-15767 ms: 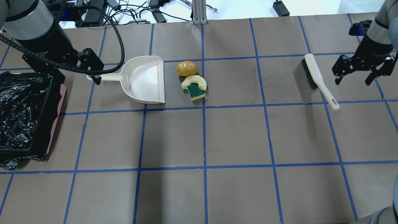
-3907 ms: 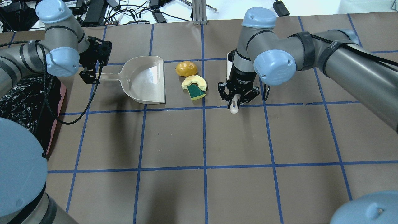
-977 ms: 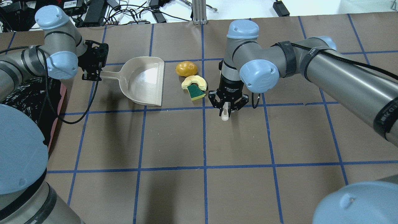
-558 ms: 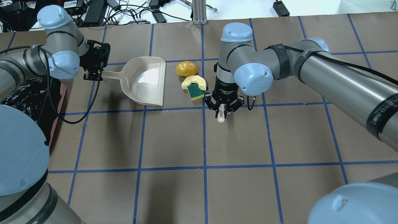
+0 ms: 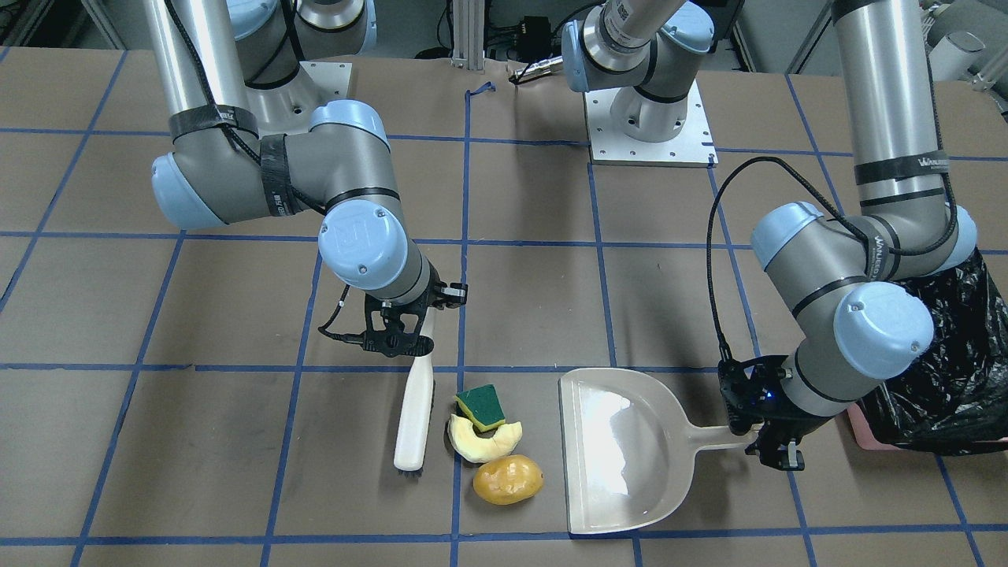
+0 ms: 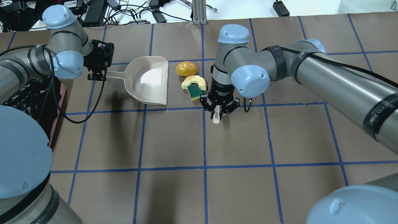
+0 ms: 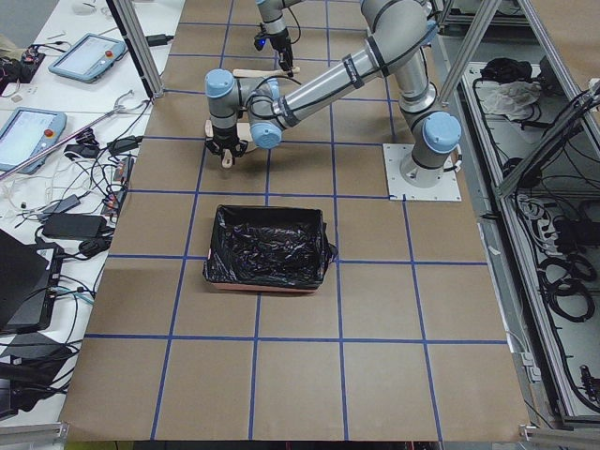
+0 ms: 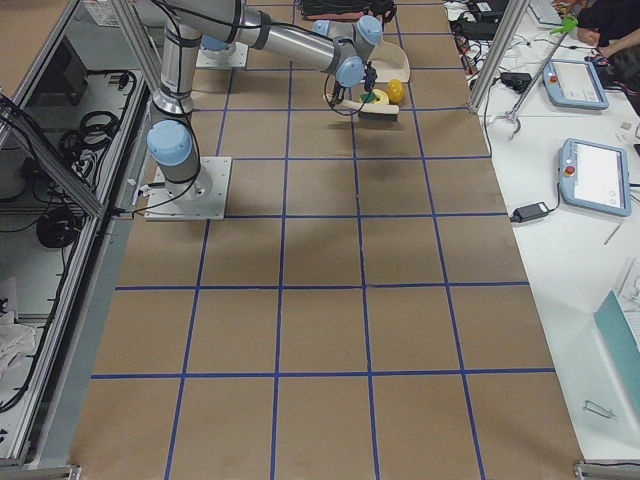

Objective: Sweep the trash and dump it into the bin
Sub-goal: 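Lower the brush behind the sponge with the right gripper while the left holds the dustpan, then sweep the sponge and cloth toward the dustpan with the right gripper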

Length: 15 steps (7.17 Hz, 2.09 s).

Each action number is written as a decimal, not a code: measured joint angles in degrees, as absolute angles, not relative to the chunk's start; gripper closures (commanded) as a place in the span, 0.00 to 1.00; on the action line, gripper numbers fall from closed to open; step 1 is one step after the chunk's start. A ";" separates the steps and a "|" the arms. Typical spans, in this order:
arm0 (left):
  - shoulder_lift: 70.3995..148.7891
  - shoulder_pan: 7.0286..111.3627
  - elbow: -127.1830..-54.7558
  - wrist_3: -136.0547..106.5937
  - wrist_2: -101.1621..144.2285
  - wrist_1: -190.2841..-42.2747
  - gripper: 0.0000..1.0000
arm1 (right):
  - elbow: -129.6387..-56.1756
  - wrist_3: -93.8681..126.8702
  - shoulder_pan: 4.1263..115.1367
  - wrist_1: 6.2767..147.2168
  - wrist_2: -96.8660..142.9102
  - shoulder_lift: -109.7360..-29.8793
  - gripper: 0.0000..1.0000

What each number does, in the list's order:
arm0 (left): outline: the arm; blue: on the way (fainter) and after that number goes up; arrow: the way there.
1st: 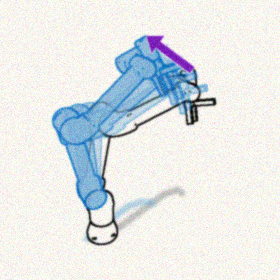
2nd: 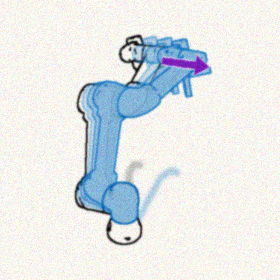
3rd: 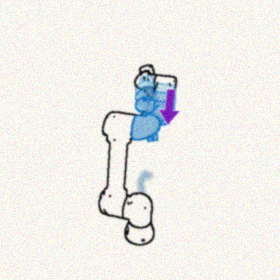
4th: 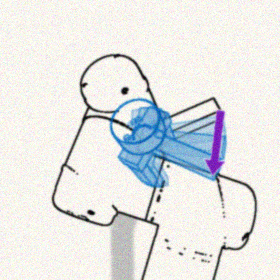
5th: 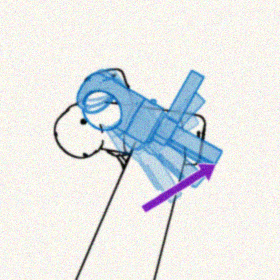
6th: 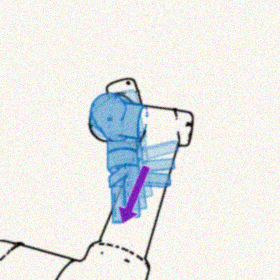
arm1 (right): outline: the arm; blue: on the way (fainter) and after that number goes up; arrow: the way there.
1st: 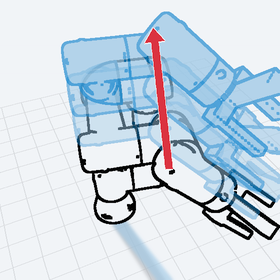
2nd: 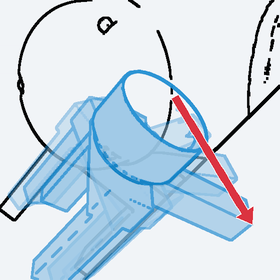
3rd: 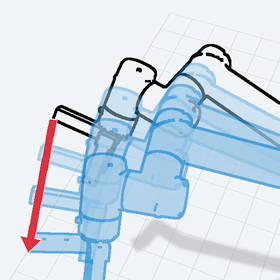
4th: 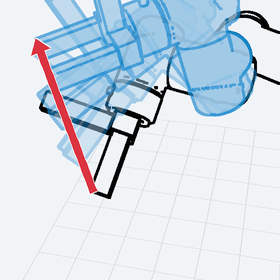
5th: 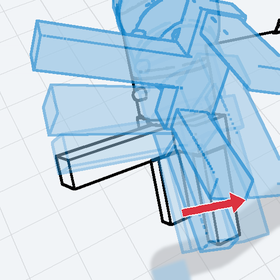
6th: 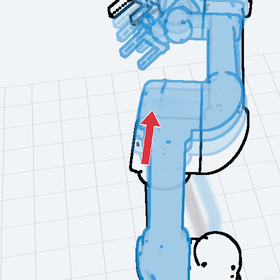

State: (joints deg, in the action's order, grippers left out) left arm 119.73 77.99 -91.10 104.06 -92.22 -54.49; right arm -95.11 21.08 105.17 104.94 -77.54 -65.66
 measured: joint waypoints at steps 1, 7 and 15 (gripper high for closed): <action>119.76 78.15 -91.13 103.89 -92.20 -54.54 0.71 | -95.10 21.54 105.42 104.99 -77.33 -65.59 1.00; 119.71 78.40 -91.15 103.53 -92.23 -54.66 0.71 | -94.07 27.95 108.42 108.43 -74.90 -63.72 1.00; 119.71 78.40 -91.14 103.55 -92.20 -54.68 0.71 | -87.02 31.03 111.27 109.99 -74.81 -58.91 1.00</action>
